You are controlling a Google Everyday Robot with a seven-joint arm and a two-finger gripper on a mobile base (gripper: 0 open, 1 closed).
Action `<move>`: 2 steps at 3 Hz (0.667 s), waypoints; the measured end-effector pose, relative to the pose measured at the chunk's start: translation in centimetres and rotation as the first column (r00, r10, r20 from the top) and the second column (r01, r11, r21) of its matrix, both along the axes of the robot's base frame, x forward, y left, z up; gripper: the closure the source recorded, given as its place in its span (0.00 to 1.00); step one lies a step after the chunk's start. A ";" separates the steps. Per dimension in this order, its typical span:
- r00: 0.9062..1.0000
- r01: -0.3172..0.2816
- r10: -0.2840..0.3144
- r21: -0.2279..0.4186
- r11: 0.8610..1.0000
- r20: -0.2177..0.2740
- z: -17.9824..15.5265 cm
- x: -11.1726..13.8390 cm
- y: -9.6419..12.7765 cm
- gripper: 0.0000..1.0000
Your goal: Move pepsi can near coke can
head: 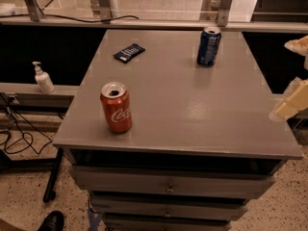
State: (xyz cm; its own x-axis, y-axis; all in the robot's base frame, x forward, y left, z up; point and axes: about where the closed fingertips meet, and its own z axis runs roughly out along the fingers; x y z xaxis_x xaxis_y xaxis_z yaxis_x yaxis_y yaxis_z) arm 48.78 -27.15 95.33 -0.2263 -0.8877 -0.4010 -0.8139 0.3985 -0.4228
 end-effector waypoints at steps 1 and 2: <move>0.993 0.008 -0.019 0.094 0.996 0.117 -0.4 4.0 -2.0 0.00; 0.983 0.014 -0.055 0.231 0.973 0.173 -2.3 7.9 -2.4 0.00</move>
Offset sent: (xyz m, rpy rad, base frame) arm 0.1281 -0.0352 -0.0461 0.4248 -0.2573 -0.0724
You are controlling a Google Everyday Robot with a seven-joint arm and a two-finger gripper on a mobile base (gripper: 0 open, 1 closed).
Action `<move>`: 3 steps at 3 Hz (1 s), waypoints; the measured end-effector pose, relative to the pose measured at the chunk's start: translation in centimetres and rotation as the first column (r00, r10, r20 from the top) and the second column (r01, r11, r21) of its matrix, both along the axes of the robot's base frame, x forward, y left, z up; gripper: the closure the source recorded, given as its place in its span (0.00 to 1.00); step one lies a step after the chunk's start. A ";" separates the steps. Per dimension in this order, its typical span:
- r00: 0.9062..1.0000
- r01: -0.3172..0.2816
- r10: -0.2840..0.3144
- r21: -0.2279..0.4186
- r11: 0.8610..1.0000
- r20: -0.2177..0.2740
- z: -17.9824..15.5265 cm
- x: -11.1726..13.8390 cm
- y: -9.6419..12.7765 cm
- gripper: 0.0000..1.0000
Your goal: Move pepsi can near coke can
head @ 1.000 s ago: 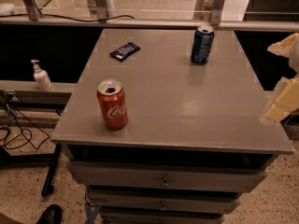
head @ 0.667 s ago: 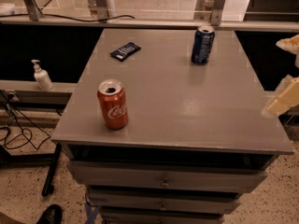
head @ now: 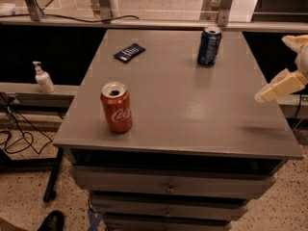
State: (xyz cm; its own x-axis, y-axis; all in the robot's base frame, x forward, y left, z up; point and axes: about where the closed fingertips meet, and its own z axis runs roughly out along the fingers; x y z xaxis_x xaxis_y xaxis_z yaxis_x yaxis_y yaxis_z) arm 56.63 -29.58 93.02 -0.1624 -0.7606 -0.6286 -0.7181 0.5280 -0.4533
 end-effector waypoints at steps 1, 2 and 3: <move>0.999 0.029 -0.024 0.141 0.990 -0.032 -2.9 3.4 0.4 0.00; 0.999 0.029 -0.024 0.141 0.990 -0.032 -2.9 3.4 0.4 0.00; 0.999 0.038 -0.038 0.157 0.987 -0.002 -3.4 4.8 0.9 0.00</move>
Offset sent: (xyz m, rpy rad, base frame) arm 0.0266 0.0029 -0.0194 0.1069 0.0151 -0.0198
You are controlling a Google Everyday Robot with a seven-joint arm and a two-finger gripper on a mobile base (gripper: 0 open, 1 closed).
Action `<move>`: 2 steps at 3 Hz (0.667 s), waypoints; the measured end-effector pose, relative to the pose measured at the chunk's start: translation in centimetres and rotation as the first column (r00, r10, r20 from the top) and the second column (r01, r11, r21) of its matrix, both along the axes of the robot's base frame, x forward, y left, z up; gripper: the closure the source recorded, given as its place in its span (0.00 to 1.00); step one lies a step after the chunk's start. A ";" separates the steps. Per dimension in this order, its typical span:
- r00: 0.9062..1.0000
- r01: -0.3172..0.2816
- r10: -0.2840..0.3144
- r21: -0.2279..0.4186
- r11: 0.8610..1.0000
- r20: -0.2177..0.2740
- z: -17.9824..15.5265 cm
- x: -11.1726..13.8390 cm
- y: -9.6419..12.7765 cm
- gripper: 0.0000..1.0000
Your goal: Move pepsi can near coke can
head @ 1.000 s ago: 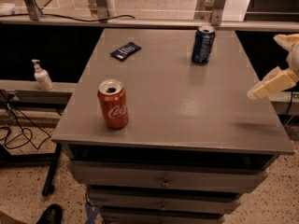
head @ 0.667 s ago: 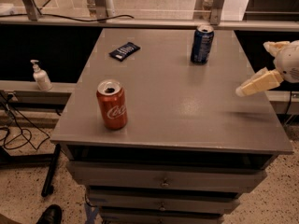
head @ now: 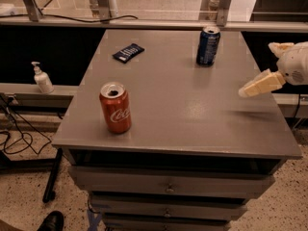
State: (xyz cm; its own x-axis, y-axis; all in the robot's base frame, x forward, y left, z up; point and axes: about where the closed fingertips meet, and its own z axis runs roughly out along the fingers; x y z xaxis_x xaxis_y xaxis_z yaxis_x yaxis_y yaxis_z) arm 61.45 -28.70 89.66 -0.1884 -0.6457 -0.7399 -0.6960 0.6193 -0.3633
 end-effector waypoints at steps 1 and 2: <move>0.997 0.013 -0.019 0.071 0.997 0.075 -0.5 3.5 0.2 0.00; 0.990 0.050 -0.071 0.165 0.985 0.126 -1.3 7.7 -0.4 0.00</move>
Offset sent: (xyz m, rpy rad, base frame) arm 0.1296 -0.0223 -0.0205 0.2793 -0.2076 -0.1329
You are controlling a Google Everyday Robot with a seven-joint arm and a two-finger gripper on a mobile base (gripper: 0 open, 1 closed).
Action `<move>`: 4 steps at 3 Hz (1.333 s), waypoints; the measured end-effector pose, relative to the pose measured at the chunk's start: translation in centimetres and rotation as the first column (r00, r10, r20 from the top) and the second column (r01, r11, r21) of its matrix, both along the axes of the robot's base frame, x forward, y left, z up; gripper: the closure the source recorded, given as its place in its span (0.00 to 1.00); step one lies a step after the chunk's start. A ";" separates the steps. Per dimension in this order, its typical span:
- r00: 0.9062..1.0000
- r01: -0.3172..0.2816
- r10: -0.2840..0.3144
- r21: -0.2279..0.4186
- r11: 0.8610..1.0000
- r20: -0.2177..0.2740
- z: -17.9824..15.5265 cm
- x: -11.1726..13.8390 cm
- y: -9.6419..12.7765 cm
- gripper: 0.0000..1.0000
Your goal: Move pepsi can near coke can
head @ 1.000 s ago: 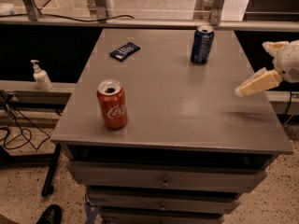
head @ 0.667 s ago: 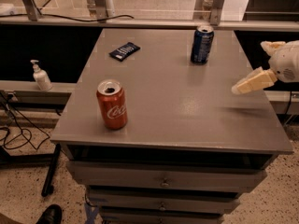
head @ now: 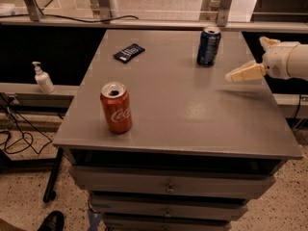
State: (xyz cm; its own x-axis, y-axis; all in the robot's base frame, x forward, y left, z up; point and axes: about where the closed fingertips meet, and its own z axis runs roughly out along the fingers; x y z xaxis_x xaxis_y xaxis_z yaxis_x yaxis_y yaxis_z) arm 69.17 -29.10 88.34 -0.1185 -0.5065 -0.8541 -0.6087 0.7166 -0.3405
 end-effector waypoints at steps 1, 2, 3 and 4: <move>1.000 0.020 -0.022 0.114 0.993 0.012 0.0 3.4 0.9 0.00; 1.000 -0.002 0.004 0.226 0.974 -0.007 0.6 5.8 3.5 0.00; 0.998 -0.037 0.049 0.308 0.951 -0.031 0.8 7.3 6.6 0.00; 0.995 -0.065 0.089 0.353 0.933 -0.051 0.3 8.2 9.2 0.16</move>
Offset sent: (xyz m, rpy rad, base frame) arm 0.0849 0.0625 0.0180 0.3746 0.0352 0.0338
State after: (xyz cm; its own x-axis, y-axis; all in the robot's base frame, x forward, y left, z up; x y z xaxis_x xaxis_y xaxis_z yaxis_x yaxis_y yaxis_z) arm 77.33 -19.95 88.68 -0.1520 -0.1863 -0.9707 -0.6791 0.7332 -0.0344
